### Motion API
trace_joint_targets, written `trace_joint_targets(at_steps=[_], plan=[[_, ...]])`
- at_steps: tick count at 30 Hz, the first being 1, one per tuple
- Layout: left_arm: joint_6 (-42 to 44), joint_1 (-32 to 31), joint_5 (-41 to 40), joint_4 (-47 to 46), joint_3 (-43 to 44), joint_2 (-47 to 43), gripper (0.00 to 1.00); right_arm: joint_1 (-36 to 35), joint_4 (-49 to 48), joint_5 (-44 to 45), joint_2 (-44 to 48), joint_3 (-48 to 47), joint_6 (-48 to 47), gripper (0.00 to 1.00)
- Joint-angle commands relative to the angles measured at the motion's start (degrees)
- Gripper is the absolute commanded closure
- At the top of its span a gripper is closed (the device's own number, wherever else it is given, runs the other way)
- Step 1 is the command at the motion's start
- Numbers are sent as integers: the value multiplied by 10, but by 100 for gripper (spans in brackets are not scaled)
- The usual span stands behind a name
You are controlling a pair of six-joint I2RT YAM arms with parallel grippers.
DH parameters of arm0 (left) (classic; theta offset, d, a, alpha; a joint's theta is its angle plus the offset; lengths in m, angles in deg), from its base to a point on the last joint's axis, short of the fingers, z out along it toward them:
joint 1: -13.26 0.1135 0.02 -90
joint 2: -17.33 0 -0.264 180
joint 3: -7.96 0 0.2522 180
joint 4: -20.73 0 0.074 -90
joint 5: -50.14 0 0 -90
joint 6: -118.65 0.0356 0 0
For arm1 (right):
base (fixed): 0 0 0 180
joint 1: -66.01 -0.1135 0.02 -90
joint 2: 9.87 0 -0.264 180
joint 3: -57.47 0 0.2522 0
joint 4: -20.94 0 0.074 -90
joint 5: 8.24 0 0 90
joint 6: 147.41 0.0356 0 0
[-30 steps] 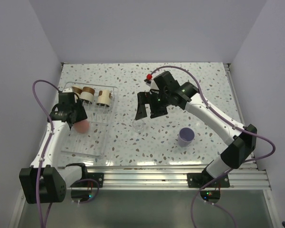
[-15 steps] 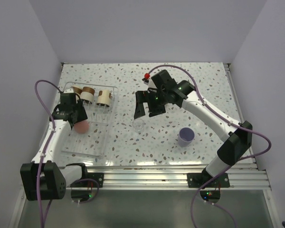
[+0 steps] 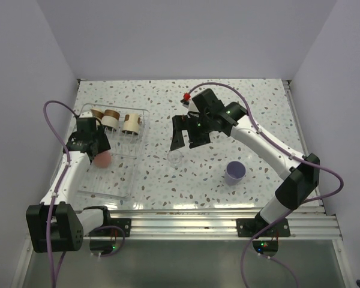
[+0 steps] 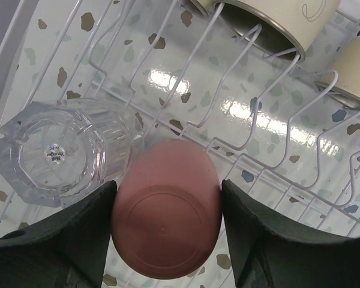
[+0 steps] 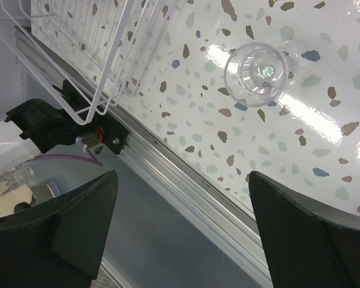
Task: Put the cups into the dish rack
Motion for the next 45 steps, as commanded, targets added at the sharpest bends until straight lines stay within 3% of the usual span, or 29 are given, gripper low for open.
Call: trace_joint_targets(at_steps=[1,10,16,23,31,38,40,45], plan=[[-8,-4,-22,-42,-5,-12,31,3,2,-9,32,3,-14,6],[-35,-4,-30,-26,8,-20,4,4,3,-18,44,8,-14,6],[-49,-3,-30,7,47,-50,3,4,-4,-21,56,29,-14,6],[-57,-4,-15,66,157,-66,2,3,-5,-16,38,8,-17,6],[-90,-4,28,146,251,-112,3,45,44,49,-74,-140,-20,5],[-130,-4,126,223,232,-193,3,97,138,196,-227,-393,-46,7],[-138,-4,129,240,225,-224,3,101,151,247,-248,-416,-57,7],[-158,-3,130,299,221,-271,4,119,159,284,-321,-452,-60,8]])
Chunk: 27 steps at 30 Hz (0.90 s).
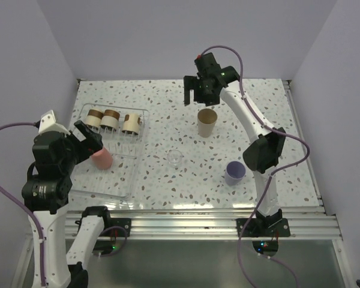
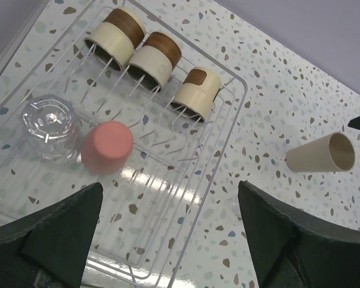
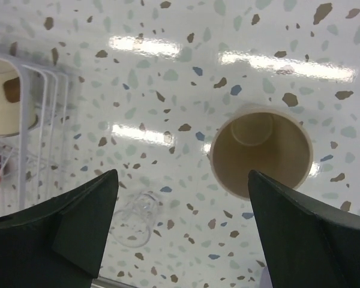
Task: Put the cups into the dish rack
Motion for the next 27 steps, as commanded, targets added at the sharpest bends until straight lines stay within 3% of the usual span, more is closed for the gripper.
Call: trace_joint_targets(at_steps=[1,7,13,14,16,17,20,21,22,27], plan=[[-29,-1,21,60,-5,-20,4,9,37,59,-45,-42,-16,8],[-45,-1,16,90,-3,-49,5,19,38,76,-75,-43,-17,13],[-54,-1,10,113,3,-63,6,19,20,79,-61,48,-22,28],[-56,-2,9,116,4,-65,6,17,18,78,-60,63,-26,37],[-58,-1,8,122,3,-72,6,17,14,76,-58,74,-27,44],[-60,-1,7,123,3,-72,6,16,10,75,-57,80,-30,59],[-63,-1,7,123,2,-75,6,10,12,74,-61,78,-32,76],[-64,-1,7,122,2,-74,6,10,13,73,-61,77,-32,92],[-63,-1,8,120,2,-73,6,7,14,68,-61,75,-32,100],[-61,-1,15,104,4,-58,6,-16,23,65,-23,33,-29,100]])
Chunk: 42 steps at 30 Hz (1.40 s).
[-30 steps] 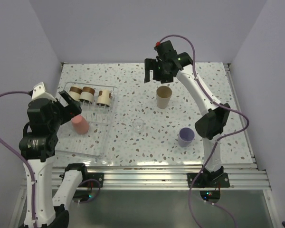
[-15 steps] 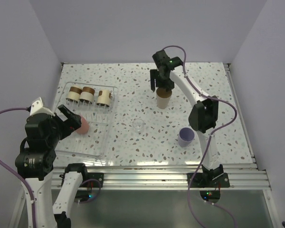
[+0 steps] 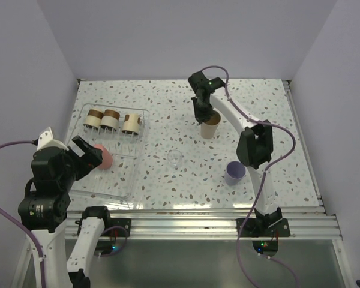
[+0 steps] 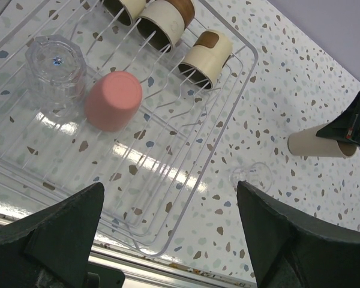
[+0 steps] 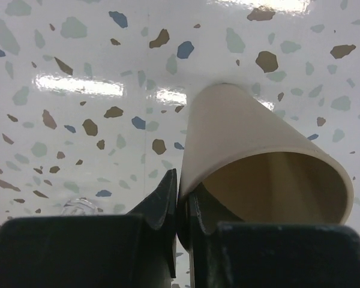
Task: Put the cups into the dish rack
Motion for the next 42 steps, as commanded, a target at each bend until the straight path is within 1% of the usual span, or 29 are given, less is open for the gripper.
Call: trace_joint_targets(at_steps=[1,3,4,9,11,14,15,16,18,19,20,21,22,23,24,25,26,28,30,33,34,35,38,40,42], plan=[[-7,-1,14,-19,5,17,6,-31,2,-2,66,-59,2,100],[-5,-1,22,-28,2,28,6,-43,11,-1,88,-78,7,100],[-4,-1,27,-36,2,33,0,-54,13,-3,96,-94,9,100],[9,-1,56,-61,13,66,0,-66,5,-20,172,-108,14,100],[15,-1,61,-73,19,79,0,-63,-2,-28,207,-95,16,100],[20,-1,74,-91,26,96,0,-61,-21,-79,251,-62,34,100],[20,-1,76,-96,25,98,0,-60,-30,-112,263,-49,42,100],[21,-1,83,-109,23,99,0,-58,-42,-135,275,-16,50,100],[22,-1,91,-134,9,98,0,-58,-94,-183,317,21,70,100],[23,-1,103,-143,2,95,0,-58,-112,-226,331,59,80,100],[23,-1,110,-151,-11,91,0,-59,-158,-248,359,81,102,100],[23,-1,119,-168,-18,90,0,-59,-183,-266,375,104,116,100],[23,-1,141,-177,-24,87,0,-58,-210,-303,391,154,132,100],[24,-1,153,-186,-35,84,0,-57,-278,-319,407,183,172,100],[25,-1,165,-206,-38,84,0,-56,-314,-336,440,212,195,100],[27,-1,186,-216,-41,83,0,-55,-347,-354,455,266,217,100],[28,-1,197,-225,-43,84,0,-56,-413,-364,469,293,259,100],[29,-1,231,-255,-45,85,0,-55,-467,-374,500,351,291,100],[30,-1,259,-289,-50,86,0,-54,-512,-383,512,371,322,100],[19,-1,324,-332,-63,87,0,-54,-581,-395,535,421,365,100],[10,-1,339,-345,-67,85,0,-54,-604,-396,551,436,395,100],[4,-1,352,-358,-80,84,0,-54,-651,-396,561,452,412,100],[-22,-1,401,-406,-107,74,0,-54,-735,-392,592,515,476,100],[-45,-1,436,-444,-122,65,0,-54,-768,-386,603,558,513,100],[-60,-1,453,-481,-141,60,0,-54,-788,-382,620,578,524,100]])
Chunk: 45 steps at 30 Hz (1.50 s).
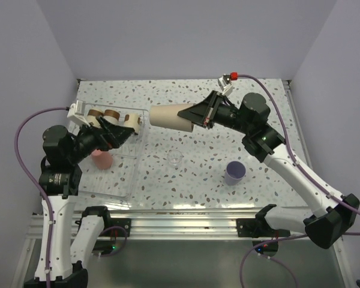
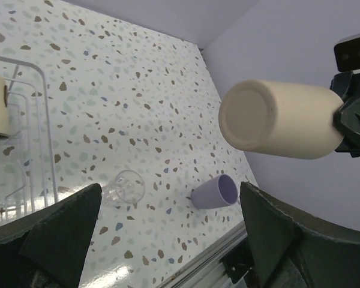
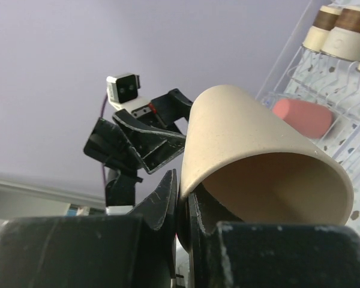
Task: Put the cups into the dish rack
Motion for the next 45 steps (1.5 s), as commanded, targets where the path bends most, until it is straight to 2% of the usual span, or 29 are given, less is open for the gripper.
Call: trace_joint_targets(at_steps=[1,5,8,18,26,34,45], plan=[[-51,-1,87,-109,-22,-14,0,-1,-116,1,30,36,71,100],[-93,-1,122,-168,-57,-14,0,-2,-96,15,54,47,61,100],[-143,-5,155,-261,-83,-11,0,-5,-91,24,71,56,59,100],[-216,-25,184,-378,-115,12,0,-53,-107,52,71,68,57,100],[-260,-59,198,-462,-118,36,0,-64,-122,60,66,72,61,100],[-259,-74,201,-467,-115,55,0,-74,-149,64,54,71,69,100],[-298,-88,208,-532,-100,89,1,-86,-178,68,37,75,78,100]])
